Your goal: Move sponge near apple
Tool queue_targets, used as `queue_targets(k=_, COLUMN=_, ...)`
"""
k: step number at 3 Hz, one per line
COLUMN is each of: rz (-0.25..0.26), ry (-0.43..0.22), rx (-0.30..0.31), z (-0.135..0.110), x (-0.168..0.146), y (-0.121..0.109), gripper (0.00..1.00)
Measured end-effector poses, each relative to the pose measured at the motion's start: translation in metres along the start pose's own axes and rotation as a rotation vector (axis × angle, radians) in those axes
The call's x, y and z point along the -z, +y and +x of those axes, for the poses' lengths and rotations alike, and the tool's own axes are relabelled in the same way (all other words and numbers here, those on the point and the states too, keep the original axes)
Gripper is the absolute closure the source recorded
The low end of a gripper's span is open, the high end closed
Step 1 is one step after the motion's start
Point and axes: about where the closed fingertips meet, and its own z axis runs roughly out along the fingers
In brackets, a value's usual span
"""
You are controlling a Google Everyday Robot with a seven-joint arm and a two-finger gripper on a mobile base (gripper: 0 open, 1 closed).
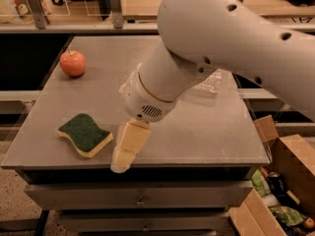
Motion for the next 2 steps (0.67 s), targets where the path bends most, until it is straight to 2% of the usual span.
queue_targets(k=1, rz=0.039, ry=-0.069, rx=-0.008, z=-0.001, x=-0.015, y=-0.014, gripper=0.0)
queue_targets(k=2, rz=0.044, ry=-0.133, rx=-0.036, z=-0.003, x=-0.033, y=-0.028, gripper=0.0)
